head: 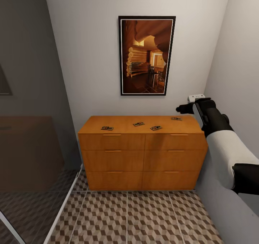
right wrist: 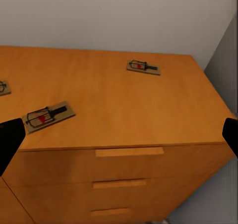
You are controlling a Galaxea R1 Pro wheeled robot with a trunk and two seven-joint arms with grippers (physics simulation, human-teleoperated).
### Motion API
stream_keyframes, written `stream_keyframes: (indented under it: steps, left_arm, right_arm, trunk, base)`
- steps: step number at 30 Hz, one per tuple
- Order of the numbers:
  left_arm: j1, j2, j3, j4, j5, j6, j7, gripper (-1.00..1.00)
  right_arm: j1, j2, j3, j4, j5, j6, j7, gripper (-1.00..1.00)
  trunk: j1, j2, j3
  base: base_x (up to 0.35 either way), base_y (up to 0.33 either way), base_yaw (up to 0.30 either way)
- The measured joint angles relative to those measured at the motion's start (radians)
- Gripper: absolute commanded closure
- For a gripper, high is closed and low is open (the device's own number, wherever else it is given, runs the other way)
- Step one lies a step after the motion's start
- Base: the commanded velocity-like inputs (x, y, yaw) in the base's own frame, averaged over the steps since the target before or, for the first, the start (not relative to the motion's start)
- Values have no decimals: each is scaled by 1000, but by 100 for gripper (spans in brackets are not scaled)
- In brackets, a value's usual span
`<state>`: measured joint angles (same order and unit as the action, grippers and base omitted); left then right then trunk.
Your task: Take the four mousetraps from the cabinet in the bathroom and place them on the bathroom floor. Make sure all four end up on the same floor surface, and ensure that at least two of them are either under or directly next to the same bathroom sink.
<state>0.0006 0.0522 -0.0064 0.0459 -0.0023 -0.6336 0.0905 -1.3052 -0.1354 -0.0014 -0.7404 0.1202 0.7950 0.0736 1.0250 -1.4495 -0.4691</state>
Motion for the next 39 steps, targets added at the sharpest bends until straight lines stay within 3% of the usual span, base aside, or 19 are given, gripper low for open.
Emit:
stream_keyframes:
  steps: [21,39]
  left_arm:
    - [0,0,1,15,0,2,0,-100]
    - [0,-2,1,17,0,4,1,-100]
  right_arm:
    - [-13,7,5,24,-1,-4,-17,-100]
    - [-14,8,8,46,-2,-11,-15,-100]
  trunk:
    - [0,0,0]
    - [0,0,0]
  base:
    - [7,-7,0]
    - [154,-140,0]
